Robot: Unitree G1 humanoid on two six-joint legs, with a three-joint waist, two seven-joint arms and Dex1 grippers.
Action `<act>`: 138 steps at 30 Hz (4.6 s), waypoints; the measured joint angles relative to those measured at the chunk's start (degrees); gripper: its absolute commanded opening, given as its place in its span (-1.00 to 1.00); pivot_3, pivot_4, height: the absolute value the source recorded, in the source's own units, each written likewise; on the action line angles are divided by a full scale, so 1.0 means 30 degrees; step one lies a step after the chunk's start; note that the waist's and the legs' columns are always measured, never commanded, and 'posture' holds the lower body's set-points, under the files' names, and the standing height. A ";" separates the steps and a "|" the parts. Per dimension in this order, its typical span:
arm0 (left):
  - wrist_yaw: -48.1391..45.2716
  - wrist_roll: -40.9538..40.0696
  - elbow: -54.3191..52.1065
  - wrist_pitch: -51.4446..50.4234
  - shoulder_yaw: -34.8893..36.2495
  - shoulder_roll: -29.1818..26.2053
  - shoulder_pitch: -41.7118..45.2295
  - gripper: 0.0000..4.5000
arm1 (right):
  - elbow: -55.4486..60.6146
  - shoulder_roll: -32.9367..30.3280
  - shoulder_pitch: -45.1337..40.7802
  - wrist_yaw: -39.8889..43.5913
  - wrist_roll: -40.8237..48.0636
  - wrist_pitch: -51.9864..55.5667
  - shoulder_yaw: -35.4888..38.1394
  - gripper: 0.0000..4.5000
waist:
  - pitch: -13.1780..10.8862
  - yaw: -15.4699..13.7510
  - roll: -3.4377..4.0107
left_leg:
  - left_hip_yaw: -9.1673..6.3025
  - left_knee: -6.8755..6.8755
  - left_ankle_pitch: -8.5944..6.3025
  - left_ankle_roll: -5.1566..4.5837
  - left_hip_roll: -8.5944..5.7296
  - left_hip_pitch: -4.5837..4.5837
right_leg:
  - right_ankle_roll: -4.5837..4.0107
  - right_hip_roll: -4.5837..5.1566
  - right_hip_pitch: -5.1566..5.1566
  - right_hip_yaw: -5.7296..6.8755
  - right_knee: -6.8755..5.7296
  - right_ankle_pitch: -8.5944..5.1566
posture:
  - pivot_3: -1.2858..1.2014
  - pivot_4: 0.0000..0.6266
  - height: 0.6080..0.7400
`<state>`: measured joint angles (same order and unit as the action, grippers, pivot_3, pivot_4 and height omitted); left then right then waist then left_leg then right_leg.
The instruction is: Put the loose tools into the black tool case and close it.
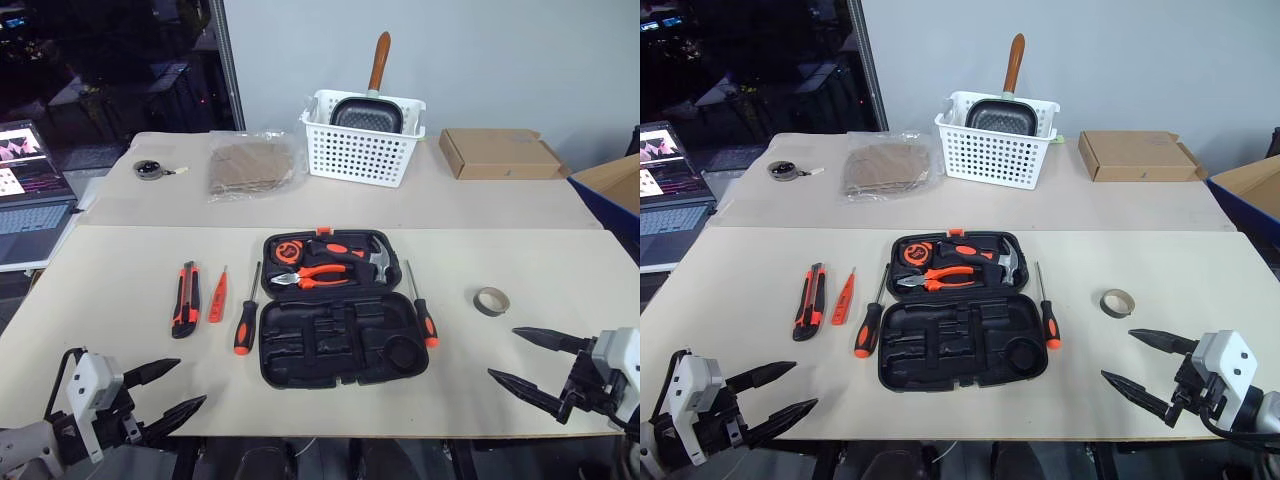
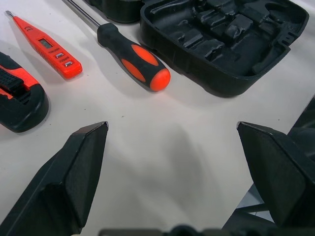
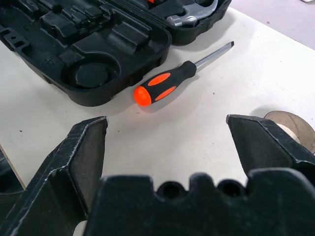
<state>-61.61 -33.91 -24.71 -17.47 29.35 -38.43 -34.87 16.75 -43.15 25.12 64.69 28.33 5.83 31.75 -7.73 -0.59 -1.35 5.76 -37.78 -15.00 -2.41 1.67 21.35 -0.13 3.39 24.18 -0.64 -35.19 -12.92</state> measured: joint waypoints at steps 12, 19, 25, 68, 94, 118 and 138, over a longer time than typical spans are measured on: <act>0.8988 -0.2508 -0.3055 -0.6225 0.1424 0.1392 0.2528 1.00 | 0.2705 0.0834 -0.4633 -0.0616 0.2655 0.1182 -0.3602 0.98 | -0.0006 0.0039 -0.0030 | 0.0016 -0.0003 0.0002 0.0002 0.0034 -0.0033 | 0.0084 -0.0022 -0.0006 -0.0009 -0.0040 0.0091 | 0.03 -0.52 1.00; 1.8837 -0.7623 -0.3826 -1.7240 0.2545 -0.0407 0.9042 1.00 | 0.4160 0.0006 -0.6858 0.0039 0.4310 0.2858 -0.5521 0.98 | -0.0010 -0.0021 -0.0055 | -0.0015 -0.0014 0.0011 0.0012 0.0011 -0.0057 | 0.0028 -0.0042 -0.0034 0.0012 -0.0087 0.0133 | 0.03 -0.52 1.00; 2.2854 -1.1808 -0.3090 -2.1248 0.1819 0.0290 1.3619 1.00 | 0.3714 -0.0029 -0.7524 0.0365 0.4344 0.3084 -0.6010 0.98 | -0.0015 0.0013 -0.0066 | 0.0004 -0.0014 0.0004 0.0028 -0.0029 -0.0057 | -0.0040 -0.0051 -0.0012 -0.0006 -0.0158 0.0171 | 0.03 -0.52 1.00; 3.5105 -2.1710 0.0162 -1.4077 -1.1256 -0.5283 1.6759 -0.60 | 0.4380 -0.0509 -0.4953 0.0666 0.4425 0.3072 -0.4293 1.00 | -0.0029 -0.0022 -0.0079 | -0.0045 -0.0012 0.0056 0.0164 -0.0055 -0.0067 | -0.0106 -0.0110 -0.0003 -0.0017 -0.0208 0.0126 | 0.03 -0.52 1.00; -0.0436 0.1463 0.5380 -1.1110 -2.2191 -0.4639 2.8757 -0.60 | 0.4944 -0.0096 -0.2186 -0.1028 0.3623 0.2777 -0.2707 1.00 | -0.0025 -0.0021 -0.0043 | -0.0117 -0.0045 -0.0043 -0.0020 -0.0285 0.0075 | 0.0110 -0.0058 0.0026 -0.0069 -0.0180 -0.0016 | 0.03 -0.52 1.00; -0.3493 0.9349 1.0003 -0.7281 -2.3334 -0.1341 2.9309 -0.15 | 0.5839 0.0273 -0.2019 -0.1789 0.3383 0.2777 -0.2757 1.00 | -0.0012 -0.0009 -0.0024 | -0.0209 -0.0166 -0.0046 -0.0060 -0.0287 0.0097 | 0.0173 -0.0078 -0.0018 -0.0077 -0.0251 -0.0052 | 0.03 -0.52 1.00; 0.4716 0.4951 0.2724 -1.0853 -1.2002 0.3497 2.0839 -0.96 | 0.6406 0.0651 -0.1241 -0.2466 0.3344 0.2777 -0.2780 1.00 | 0.0022 -0.0090 0.0033 | -0.0281 -0.0218 -0.0054 -0.0076 -0.0296 0.0124 | 0.0172 -0.0012 -0.0053 -0.0091 -0.0274 -0.0016 | 0.03 -0.52 1.00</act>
<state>-47.46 -19.06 -16.54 -50.03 -6.65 -27.94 27.65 35.97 -41.19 21.40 57.29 38.36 14.16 23.41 -7.66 -0.86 -1.25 4.91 -38.43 -15.16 -2.63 0.79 21.72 0.39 3.36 24.02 -0.91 -36.01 -12.97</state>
